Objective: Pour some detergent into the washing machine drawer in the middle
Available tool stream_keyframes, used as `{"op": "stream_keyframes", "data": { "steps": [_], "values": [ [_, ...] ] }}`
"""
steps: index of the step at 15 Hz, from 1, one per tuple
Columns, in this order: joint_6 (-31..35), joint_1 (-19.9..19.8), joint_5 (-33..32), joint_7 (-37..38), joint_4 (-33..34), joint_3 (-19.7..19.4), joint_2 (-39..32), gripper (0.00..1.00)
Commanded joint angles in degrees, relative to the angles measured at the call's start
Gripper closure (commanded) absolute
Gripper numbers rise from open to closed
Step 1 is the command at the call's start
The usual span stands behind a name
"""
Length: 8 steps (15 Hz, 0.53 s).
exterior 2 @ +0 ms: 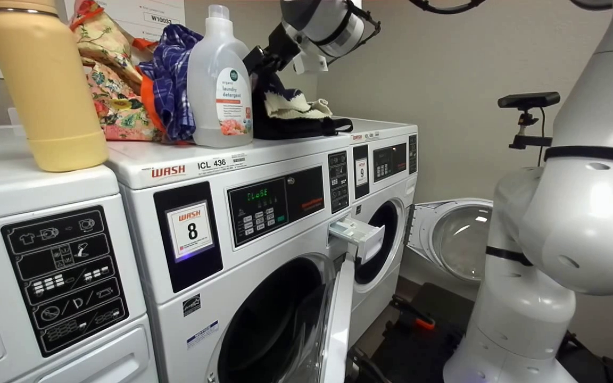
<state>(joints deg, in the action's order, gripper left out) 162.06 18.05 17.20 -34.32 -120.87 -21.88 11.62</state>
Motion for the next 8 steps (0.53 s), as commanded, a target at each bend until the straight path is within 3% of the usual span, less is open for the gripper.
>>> {"op": "stream_keyframes", "data": {
  "steps": [1,5,6,8],
  "values": [
    [-1.7,3.4,6.3,-6.1,3.8,-2.6,-2.5,0.00],
    [-3.4,5.8,13.8,-12.9,5.7,-4.7,-3.6,0.00],
    [-3.5,6.2,15.5,-14.4,6.0,-5.2,-3.9,0.25],
    [-4.6,6.8,18.9,-17.7,6.5,-6.1,-4.0,0.34]
  ]
}}
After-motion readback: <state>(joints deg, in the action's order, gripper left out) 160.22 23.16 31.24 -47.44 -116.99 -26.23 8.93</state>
